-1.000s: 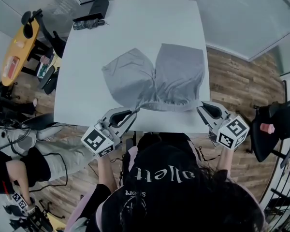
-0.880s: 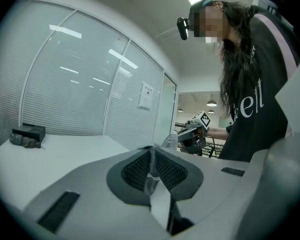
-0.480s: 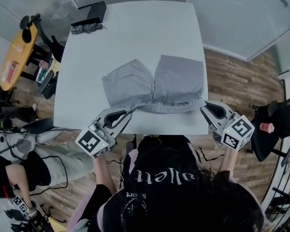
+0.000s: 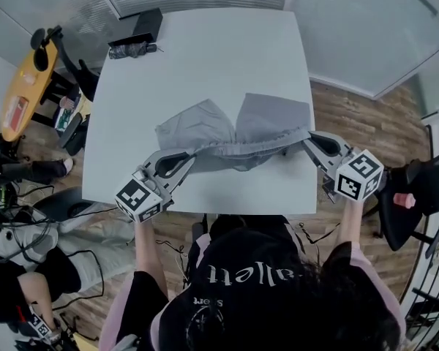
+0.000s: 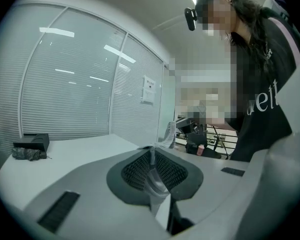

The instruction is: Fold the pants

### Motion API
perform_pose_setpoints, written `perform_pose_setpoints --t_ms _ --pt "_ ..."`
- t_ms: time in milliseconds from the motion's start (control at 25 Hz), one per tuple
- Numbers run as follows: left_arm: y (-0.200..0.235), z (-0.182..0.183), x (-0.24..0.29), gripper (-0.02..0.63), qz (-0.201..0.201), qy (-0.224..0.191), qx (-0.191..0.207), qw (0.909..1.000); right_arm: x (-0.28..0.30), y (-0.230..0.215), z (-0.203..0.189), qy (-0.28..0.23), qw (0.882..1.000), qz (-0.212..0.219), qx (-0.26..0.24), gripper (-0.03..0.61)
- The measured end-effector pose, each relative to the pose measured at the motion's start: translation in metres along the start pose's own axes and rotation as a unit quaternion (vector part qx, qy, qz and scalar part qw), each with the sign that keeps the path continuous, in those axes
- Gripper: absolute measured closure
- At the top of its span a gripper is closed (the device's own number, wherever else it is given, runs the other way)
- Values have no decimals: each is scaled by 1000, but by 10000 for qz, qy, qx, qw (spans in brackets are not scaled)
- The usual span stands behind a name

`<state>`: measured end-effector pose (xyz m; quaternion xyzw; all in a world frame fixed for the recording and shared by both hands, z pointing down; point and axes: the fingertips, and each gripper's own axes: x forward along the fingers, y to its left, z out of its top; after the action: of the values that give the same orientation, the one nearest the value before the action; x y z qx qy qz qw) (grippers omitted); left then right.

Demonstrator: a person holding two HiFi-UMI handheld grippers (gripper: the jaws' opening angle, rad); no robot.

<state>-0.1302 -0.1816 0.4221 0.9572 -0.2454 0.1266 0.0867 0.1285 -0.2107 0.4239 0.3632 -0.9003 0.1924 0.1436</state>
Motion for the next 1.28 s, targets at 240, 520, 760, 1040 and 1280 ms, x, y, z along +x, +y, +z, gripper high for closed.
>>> perform_pose_setpoints --t_ms 240,520,760,1040,1280 --pt "41 -9 18 563 98 269 -29 9996 40 -32 8 335 9993 39 -137 534" --pt "92 -37 44 563 423 681 -270 9964 99 -79 -2 685 9976 -66 43 534" --pt "134 -65 68 563 684 1029 -507 9910 149 -115 -21 1043 9943 -72 207 534" --pt "160 -114 88 563 1107 1276 -1286 9772 179 -145 -74 1464 9875 -247 527 534" --pt "156 -153 103 563 1246 1532 -1822 9632 185 -157 -121 1867 9780 -455 813 534"
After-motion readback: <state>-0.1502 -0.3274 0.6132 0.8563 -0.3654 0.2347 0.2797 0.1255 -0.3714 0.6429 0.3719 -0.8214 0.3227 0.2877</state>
